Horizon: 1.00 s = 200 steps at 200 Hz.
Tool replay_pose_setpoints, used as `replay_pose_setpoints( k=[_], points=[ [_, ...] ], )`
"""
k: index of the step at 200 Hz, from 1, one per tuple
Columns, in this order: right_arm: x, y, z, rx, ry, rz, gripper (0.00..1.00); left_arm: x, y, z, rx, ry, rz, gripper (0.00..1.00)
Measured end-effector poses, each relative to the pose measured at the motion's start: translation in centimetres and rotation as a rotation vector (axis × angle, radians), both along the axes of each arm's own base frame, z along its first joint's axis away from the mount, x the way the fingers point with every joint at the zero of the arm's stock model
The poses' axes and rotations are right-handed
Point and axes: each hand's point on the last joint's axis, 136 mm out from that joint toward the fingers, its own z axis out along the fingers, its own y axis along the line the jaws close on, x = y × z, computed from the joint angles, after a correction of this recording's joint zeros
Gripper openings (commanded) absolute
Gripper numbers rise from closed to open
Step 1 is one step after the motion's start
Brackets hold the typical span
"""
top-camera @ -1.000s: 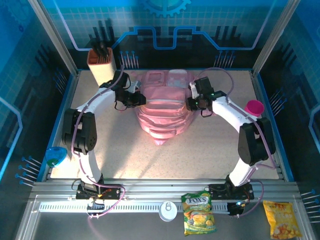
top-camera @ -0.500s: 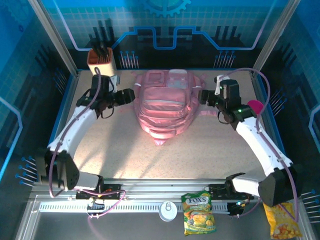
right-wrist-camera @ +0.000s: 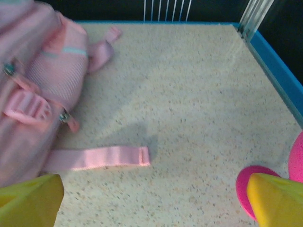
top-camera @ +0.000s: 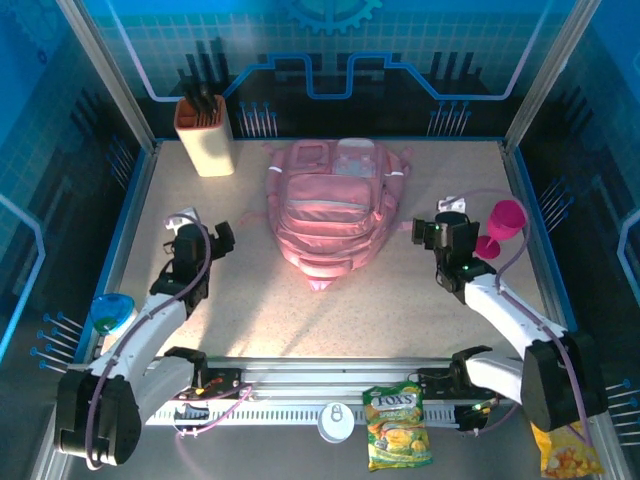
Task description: Pack the student bag
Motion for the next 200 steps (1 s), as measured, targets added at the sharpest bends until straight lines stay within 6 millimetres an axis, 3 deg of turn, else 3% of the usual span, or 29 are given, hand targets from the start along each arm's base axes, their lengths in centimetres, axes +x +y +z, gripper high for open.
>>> replay_pose_setpoints(
  k=[67,124,200],
  points=[
    [0.9,0.5,-5.3,-0.095,0.028,0.089,1.00,2.0,0.4,-2.4,0.100,-0.035,-0.072,0.99],
    [2.7,0.2,-4.7,-0.050,-0.120,0.173,1.00,4.1,-1.3,-4.6,0.090,-0.080,-0.218,0.99],
    [2.9,0.9,-6.2,-0.006,-0.155,0.241,1.00,6.3,-1.8,-7.6,0.065,-0.052,-0.275,0.99]
  ],
)
